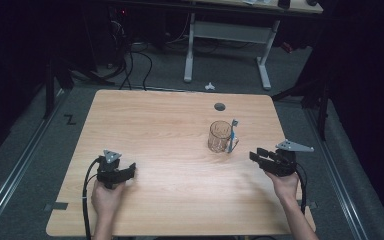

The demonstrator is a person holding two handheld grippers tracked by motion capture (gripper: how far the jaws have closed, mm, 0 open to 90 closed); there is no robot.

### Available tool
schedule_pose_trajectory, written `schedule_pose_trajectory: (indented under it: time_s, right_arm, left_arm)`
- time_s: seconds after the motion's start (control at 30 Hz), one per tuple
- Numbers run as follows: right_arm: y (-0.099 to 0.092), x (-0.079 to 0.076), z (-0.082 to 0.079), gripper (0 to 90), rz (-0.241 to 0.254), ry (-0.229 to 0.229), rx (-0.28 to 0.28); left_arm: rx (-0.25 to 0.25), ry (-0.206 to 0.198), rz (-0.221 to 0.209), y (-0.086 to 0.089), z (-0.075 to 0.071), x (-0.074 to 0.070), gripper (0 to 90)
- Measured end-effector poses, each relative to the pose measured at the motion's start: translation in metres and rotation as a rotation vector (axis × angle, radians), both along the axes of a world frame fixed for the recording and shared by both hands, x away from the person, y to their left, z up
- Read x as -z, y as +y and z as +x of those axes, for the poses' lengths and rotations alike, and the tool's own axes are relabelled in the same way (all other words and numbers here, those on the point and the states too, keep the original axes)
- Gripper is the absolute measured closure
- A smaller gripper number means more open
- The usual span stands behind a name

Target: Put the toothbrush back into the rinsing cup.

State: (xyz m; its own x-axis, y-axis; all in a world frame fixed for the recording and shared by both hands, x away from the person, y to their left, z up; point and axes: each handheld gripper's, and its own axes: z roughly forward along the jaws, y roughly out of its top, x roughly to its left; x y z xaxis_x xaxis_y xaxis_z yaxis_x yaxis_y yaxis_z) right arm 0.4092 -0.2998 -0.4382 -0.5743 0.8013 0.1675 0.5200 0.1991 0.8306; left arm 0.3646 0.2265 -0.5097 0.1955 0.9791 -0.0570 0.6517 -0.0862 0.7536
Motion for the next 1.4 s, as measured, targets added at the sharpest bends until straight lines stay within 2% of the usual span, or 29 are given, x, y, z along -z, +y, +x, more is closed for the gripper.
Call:
schedule_pose_trajectory:
  time_s: [0.23, 0.4, 0.83, 1.23, 1.4]
  right_arm:
    - [0.000, 0.006, -0.002, 56.0, 0.015, 0.009, -0.001]
    - [-0.002, 0.011, -0.003, 56.5, 0.026, 0.018, 0.023]
    - [0.006, 0.017, 0.000, 56.5, -0.023, 0.019, 0.026]
    - [0.013, 0.028, 0.007, 56.0, -0.074, 0.018, 0.034]
    - [0.013, 0.036, 0.009, 56.0, -0.076, 0.028, 0.047]
  left_arm:
    - [0.000, 0.000, 0.000, 0.000, 0.000, 0.000, 28.5]
    - [0.000, 0.001, 0.001, 0.000, 0.000, 0.000, 28.5]
    - [0.000, 0.000, -0.001, 0.000, 0.000, 0.000, 28.5]
    - [0.000, 0.000, -0.003, 0.000, 0.000, 0.000, 28.4]
    - [0.000, -0.001, -0.003, 0.000, 0.000, 0.000, 28.4]
